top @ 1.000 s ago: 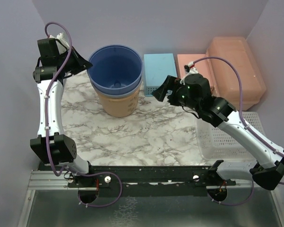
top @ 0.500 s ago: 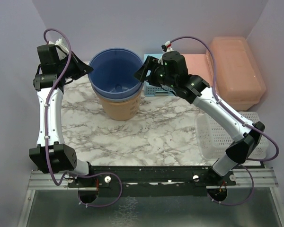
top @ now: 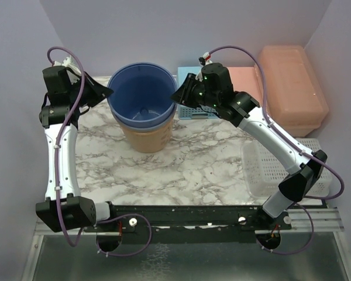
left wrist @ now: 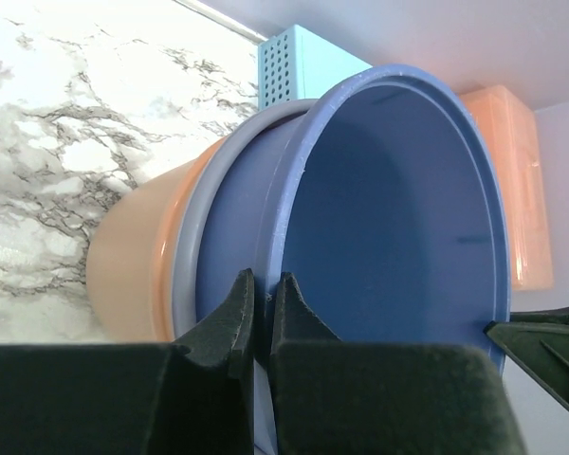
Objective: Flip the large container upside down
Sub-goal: Pick up the container from the container.
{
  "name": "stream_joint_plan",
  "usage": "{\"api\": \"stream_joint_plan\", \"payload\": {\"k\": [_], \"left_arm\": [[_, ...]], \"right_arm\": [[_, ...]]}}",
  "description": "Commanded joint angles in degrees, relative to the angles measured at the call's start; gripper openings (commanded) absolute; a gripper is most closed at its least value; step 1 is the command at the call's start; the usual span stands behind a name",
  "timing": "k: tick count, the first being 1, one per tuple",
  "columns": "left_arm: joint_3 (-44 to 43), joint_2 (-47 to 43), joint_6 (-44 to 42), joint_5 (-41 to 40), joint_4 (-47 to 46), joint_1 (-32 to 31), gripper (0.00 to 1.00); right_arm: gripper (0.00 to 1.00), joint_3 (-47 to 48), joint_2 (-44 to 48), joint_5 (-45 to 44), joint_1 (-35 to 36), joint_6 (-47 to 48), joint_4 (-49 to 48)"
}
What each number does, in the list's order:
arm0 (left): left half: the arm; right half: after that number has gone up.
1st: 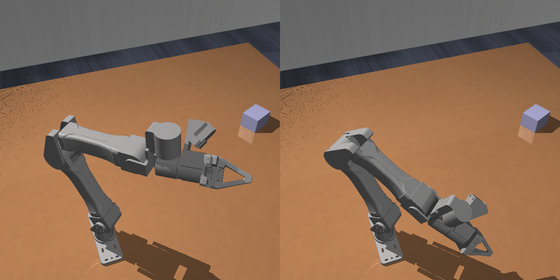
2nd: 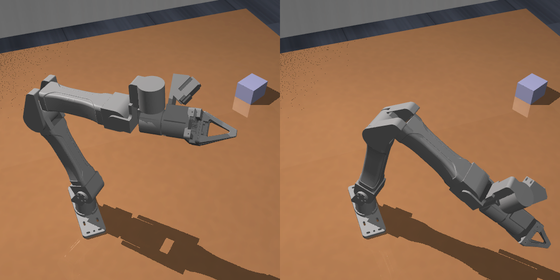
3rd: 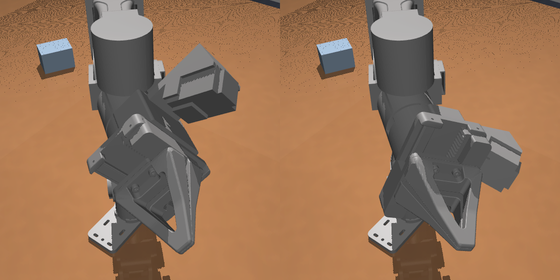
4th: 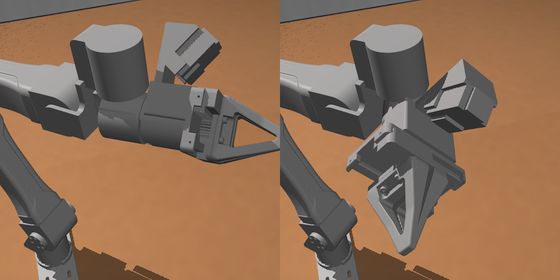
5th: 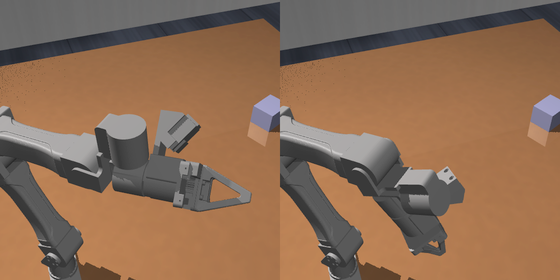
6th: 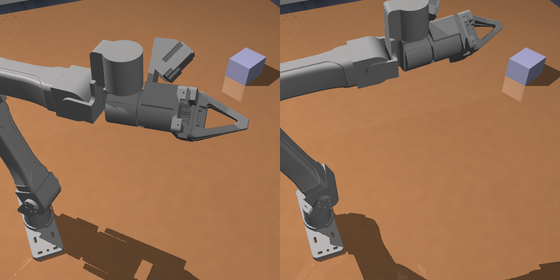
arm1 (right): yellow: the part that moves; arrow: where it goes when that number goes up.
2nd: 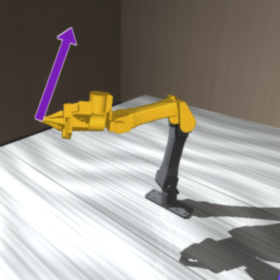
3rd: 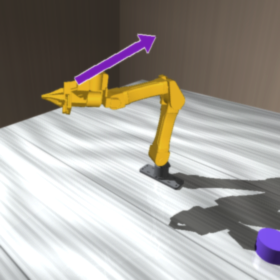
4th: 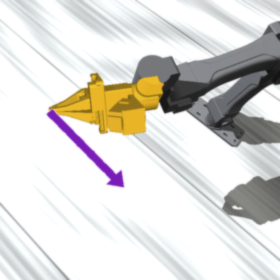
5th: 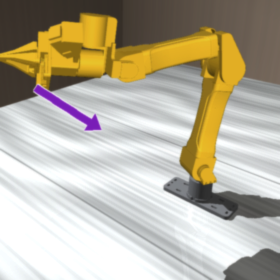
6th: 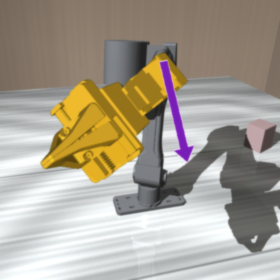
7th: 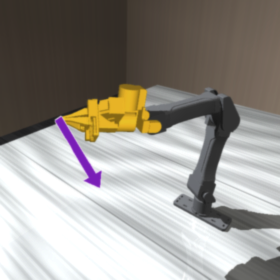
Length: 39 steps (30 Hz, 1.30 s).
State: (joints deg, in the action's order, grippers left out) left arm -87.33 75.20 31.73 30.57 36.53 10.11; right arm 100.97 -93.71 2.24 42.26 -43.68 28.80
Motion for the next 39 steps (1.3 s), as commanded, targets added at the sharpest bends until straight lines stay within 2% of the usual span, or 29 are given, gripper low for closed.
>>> {"api": "stream_joint_plan", "payload": {"k": [1,5,15,24,27,30,35,39], "left_arm": [[0.63,-6.83,8.76,4.39,-10.25,-0.77,0.00],[0.45,-8.88,10.16,3.37,-10.25,-0.77,0.00],[6.78,-15.59,14.60,1.51,-10.25,-0.72,0.00],[10.30,-17.66,15.94,-0.80,-10.25,-0.71,0.00],[10.63,-17.16,15.08,-0.71,-10.25,-0.70,0.00],[11.39,-16.82,14.62,-0.74,-10.25,-0.72,0.00],[11.29,-16.01,13.82,0.39,-10.30,-0.71,0.00],[10.49,-15.56,13.50,1.17,-10.42,-0.76,0.00]], "right_arm": [[0.23,-0.48,3.18,9.29,0.81,-1.63,-5.12],[0.17,-3.39,6.24,11.42,0.81,-4.35,-8.03],[0.17,-11.87,12.87,15.57,0.98,-12.69,-12.86],[0.17,-15.17,14.62,14.01,1.42,-13.15,-11.93],[0.21,-15.09,13.88,13.35,1.42,-12.45,-11.30],[0.30,-14.66,13.03,12.96,1.42,-11.96,-10.69],[0.39,-13.87,11.41,13.00,1.42,-11.70,-10.62],[0.41,-13.17,10.51,13.14,1.42,-11.75,-10.99]]}}
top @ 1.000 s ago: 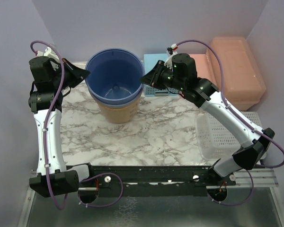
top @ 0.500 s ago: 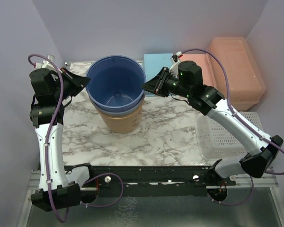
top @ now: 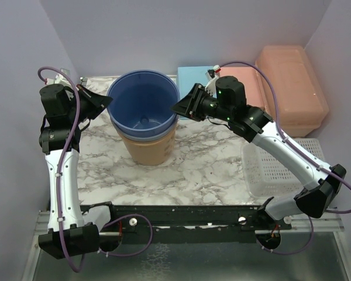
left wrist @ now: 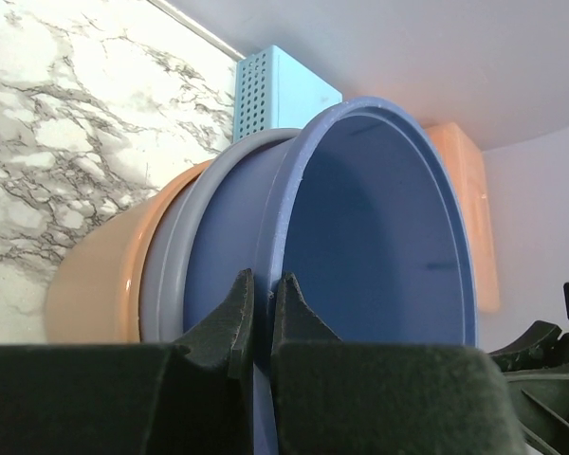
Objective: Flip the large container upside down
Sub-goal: Pick up the container from the container.
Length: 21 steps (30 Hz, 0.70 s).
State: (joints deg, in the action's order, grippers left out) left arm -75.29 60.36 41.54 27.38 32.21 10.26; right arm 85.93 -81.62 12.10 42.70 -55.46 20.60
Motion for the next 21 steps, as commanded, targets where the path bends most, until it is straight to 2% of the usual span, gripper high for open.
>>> {"api": "stream_joint_plan", "payload": {"k": [1,6,12,16,21], "left_arm": [[-1.65,-0.66,3.57,4.57,-6.10,-0.91,0.00],[-1.68,-0.47,3.46,5.07,-6.34,-0.92,0.00],[-2.35,-0.56,3.44,5.14,-6.70,-0.87,0.00],[-3.18,-0.61,3.99,5.29,-6.89,-0.90,0.00],[-3.12,-1.53,4.16,4.18,-7.22,-0.86,0.00]], "right_arm": [[0.42,1.87,-1.68,3.34,0.98,-0.10,-2.98],[0.40,1.19,-1.59,3.45,0.98,-0.48,-4.72],[0.21,-0.50,-0.04,2.77,0.98,-2.03,-7.44],[0.03,-1.27,1.20,2.74,0.98,-3.33,-9.36],[0.01,-2.17,2.99,2.78,0.98,-3.70,-10.98]]}}
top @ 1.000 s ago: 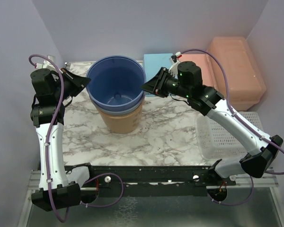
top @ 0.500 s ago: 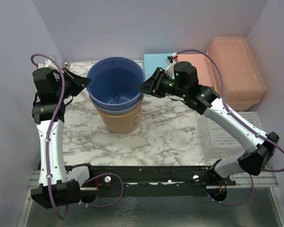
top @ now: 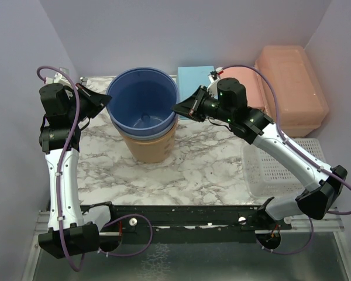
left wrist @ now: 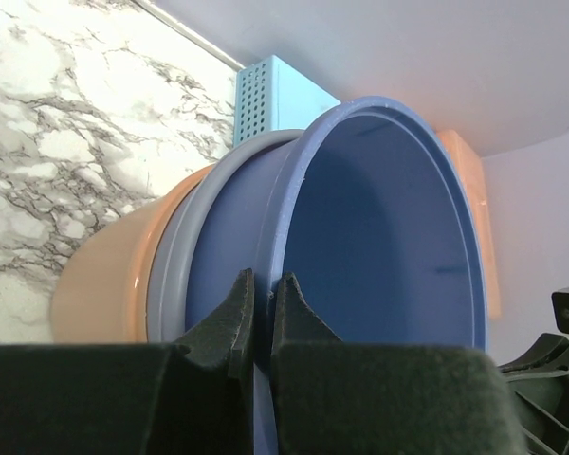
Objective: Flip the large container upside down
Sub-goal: Pick up the container from the container.
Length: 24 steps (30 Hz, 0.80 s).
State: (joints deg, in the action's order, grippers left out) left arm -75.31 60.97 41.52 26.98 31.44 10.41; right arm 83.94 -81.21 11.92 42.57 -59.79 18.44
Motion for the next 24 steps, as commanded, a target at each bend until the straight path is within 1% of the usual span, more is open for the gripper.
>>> {"api": "stream_joint_plan", "payload": {"k": [1,4,5,8,10,12,13,16,17,19,21,24], "left_arm": [[-3.13,-2.09,4.23,4.61,-6.48,-1.01,0.00],[-3.41,-1.86,4.66,4.83,-6.65,-1.01,0.00],[-3.54,-1.85,4.71,4.77,-6.73,-1.03,0.03],[-3.41,-1.92,4.54,4.61,-6.74,-1.03,0.06],[-3.34,-1.99,4.35,4.17,-6.74,-1.07,0.12],[-3.42,-1.78,3.31,4.13,-6.75,-1.04,0.13],[-3.44,-1.60,2.64,4.44,-6.75,-1.06,0.16],[-3.11,-0.84,0.08,6.60,-6.19,-1.05,0.30],[-2.91,-0.59,-0.81,7.11,-5.61,-1.02,0.33],[-2.66,0.02,-3.51,7.36,-3.32,-1.02,0.38],[-3.60,0.75,-7.73,6.72,0.99,-1.01,0.40],[-6.24,2.00,-13.86,3.23,7.64,-1.07,0.42]], "right_arm": [[0.01,-0.12,2.67,3.18,1.12,0.78,-8.95],[0.01,0.12,2.93,3.59,1.12,0.90,-9.14],[0.00,0.09,3.02,3.68,1.12,0.98,-9.36],[0.01,-0.21,3.45,3.08,1.12,0.61,-9.72],[0.01,-0.37,3.60,2.47,1.12,0.41,-10.04],[0.00,0.13,3.48,2.16,1.12,0.49,-10.03],[0.01,0.52,3.36,2.24,1.12,0.42,-9.98],[0.01,0.42,3.37,2.79,1.11,0.02,-10.90],[0.01,0.05,3.54,2.71,1.12,-0.38,-11.22],[0.01,-0.83,3.90,2.73,1.12,-0.95,-12.31],[0.00,-1.21,4.19,2.72,1.12,-0.96,-12.59],[0.01,-1.50,4.54,2.10,1.08,-0.77,-12.45]]}}
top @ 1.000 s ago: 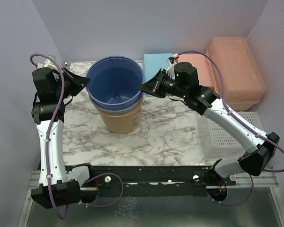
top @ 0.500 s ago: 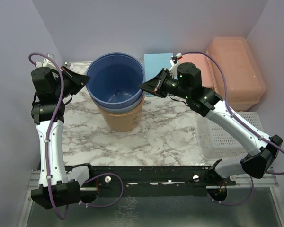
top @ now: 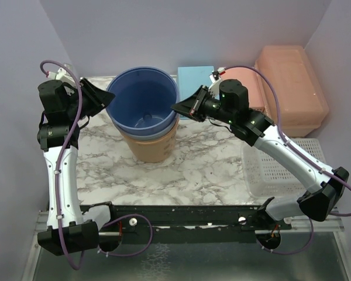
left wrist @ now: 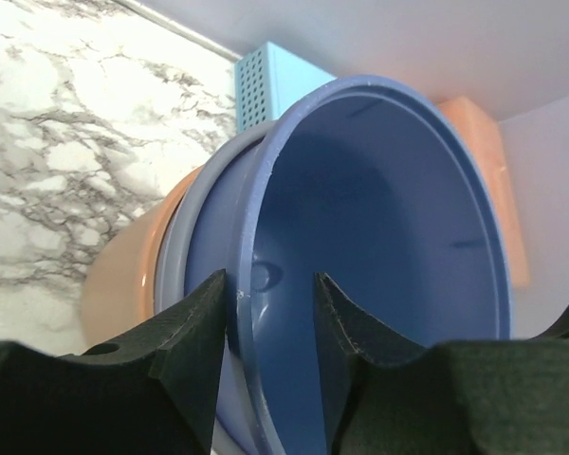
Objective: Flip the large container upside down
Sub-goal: Pick up the container from the container.
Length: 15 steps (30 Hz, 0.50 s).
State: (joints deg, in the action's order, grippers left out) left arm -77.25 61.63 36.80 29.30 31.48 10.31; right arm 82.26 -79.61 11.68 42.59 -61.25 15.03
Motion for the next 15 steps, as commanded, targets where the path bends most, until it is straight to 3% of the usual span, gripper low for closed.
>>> {"api": "stream_joint_plan", "payload": {"k": [1,15], "left_arm": [[-5.07,1.52,-10.44,0.05,8.85,-0.91,0.42],[-8.45,4.58,-18.64,-6.89,17.34,-0.92,0.64]], "right_arm": [[0.01,0.25,2.91,2.19,1.03,0.76,-8.93],[0.01,-0.04,3.40,0.54,0.92,-0.09,-9.10]]}}
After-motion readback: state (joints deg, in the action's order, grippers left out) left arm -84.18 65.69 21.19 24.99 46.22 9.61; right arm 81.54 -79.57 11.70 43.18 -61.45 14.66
